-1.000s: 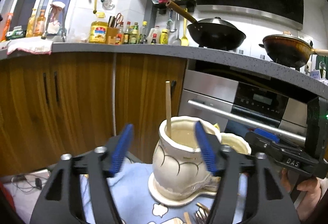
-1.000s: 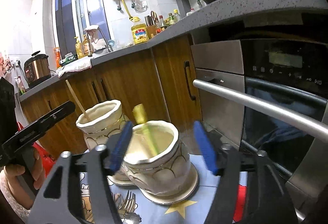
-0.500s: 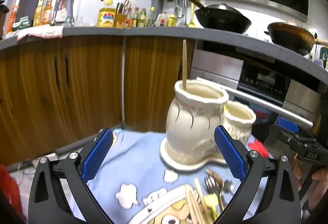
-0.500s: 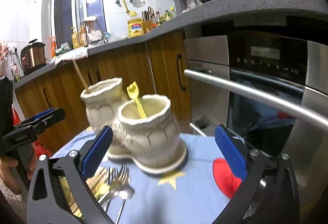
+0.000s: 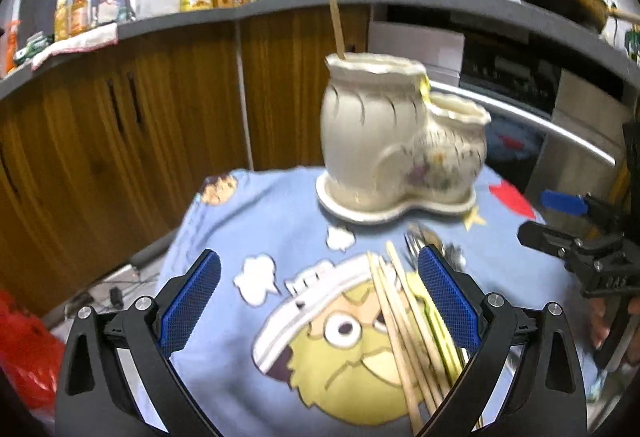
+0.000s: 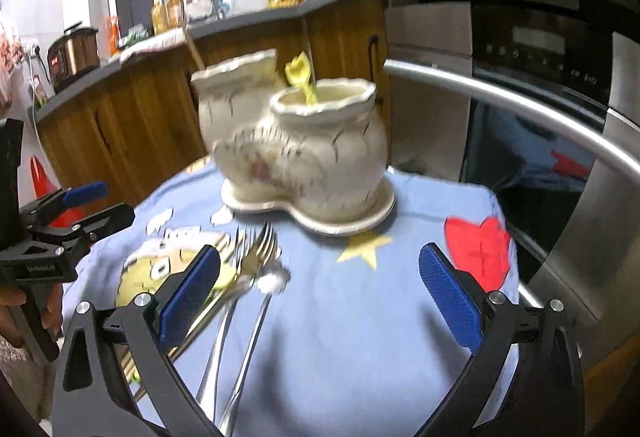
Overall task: Organize utensils
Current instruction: 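Return both tools to the utensils and grasp another chopstick with the left tool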
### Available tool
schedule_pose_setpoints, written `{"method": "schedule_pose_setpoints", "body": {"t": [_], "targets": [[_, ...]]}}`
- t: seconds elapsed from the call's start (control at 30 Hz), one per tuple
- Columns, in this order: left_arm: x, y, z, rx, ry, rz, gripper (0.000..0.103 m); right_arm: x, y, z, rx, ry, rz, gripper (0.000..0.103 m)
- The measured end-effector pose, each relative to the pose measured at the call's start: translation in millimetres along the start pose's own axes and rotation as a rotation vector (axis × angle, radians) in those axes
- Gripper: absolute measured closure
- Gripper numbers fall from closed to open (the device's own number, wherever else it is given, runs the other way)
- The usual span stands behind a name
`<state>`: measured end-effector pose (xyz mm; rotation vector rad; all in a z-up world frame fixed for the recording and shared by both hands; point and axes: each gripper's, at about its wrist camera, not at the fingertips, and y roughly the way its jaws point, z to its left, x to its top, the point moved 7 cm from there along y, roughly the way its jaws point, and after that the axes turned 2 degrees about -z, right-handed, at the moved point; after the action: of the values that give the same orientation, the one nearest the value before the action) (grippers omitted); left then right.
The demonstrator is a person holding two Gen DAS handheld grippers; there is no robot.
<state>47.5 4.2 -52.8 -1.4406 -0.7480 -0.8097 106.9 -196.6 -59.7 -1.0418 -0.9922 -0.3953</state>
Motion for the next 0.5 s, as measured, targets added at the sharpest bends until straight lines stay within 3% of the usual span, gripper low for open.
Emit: {"method": "schedule_pose_setpoints", "body": {"t": [0.5], "targets": [[-42.2, 16.7, -8.0, 0.029, 0.062, 0.218, 0.008, -14.1, 11.2, 9.0, 0.035, -0.023, 0.099, 0.005]]}}
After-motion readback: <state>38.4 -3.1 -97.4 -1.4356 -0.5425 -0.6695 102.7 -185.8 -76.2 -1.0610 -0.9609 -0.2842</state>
